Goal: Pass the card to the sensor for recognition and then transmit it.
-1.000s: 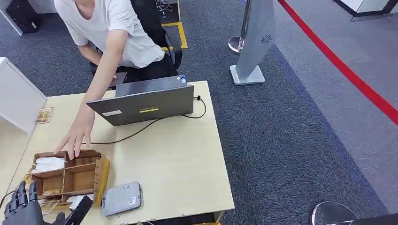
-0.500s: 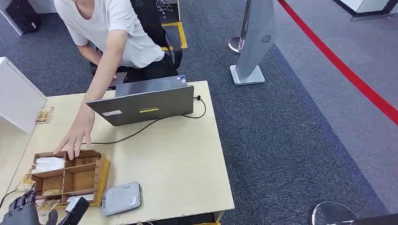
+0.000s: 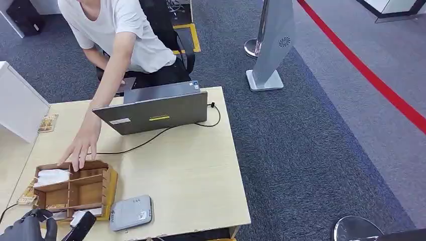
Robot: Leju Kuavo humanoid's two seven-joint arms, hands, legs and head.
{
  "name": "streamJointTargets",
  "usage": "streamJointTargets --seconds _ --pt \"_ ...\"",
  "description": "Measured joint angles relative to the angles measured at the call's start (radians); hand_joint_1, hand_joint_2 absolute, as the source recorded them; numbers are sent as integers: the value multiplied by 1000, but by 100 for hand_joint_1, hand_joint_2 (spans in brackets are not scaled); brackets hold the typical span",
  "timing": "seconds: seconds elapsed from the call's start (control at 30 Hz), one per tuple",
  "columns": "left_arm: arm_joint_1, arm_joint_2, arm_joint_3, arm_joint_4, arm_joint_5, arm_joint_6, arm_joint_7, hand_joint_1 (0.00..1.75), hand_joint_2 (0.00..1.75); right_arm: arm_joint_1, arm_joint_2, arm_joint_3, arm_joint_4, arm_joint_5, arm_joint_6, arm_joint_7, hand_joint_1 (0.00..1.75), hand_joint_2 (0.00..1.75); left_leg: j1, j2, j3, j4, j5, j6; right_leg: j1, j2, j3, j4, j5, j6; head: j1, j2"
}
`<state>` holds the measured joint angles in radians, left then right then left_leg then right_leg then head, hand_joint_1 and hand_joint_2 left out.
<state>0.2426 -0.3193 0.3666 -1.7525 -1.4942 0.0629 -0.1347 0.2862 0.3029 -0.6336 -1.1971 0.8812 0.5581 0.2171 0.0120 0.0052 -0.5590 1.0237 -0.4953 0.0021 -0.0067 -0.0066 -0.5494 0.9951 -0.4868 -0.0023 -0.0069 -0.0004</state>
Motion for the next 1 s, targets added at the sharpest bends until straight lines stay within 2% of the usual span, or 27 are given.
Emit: streamJointTargets --seconds 0.07,0.1,0.23,0.27,0.47,0.57,0.7,1.0 --pt "0 0 0 -5 -4 -16 4 175 175 0 0 0 0 -8 0 3 0 175 0 0 0 0 0 0 0 0 0 0 0 0 0 0" --pt "0 -1 0 -7 -7 -19 6 101 175 0 0 0 -2 -11 0 5 0 175 0 0 0 0 0 0 0 0 0 0 0 0 0 0" --pt "3 -5 0 -13 -24 -9 19 101 175 1 0 0 -5 -12 1 10 0 175 0 0 0 0 0 0 0 0 0 0 0 0 0 0" --pt "5 -6 0 -13 -26 -9 20 0 175 1 0 0 -5 -12 1 10 0 175 0 0 0 0 0 0 0 0 0 0 0 0 0 0" --pt "13 -13 0 -28 -27 -10 23 0 175 1 0 0 -9 -17 -1 18 0 175 0 0 0 0 0 0 0 0 0 0 0 0 0 0" --pt "19 -14 -14 -80 -6 -35 25 0 175 4 0 0 -18 -50 -6 41 0 175 0 0 0 0 0 0 0 0 0 0 0 0 0 0" --pt "24 -3 -75 -186 26 -90 64 0 175 9 0 3 -36 -93 -18 77 0 175 0 0 0 0 0 0 0 0 0 0 0 0 0 0" --pt "30 64 -219 -339 81 -91 119 0 175 23 0 19 -56 -120 -21 94 0 175 0 0 0 0 0 0 0 0 0 0 0 0 0 0"
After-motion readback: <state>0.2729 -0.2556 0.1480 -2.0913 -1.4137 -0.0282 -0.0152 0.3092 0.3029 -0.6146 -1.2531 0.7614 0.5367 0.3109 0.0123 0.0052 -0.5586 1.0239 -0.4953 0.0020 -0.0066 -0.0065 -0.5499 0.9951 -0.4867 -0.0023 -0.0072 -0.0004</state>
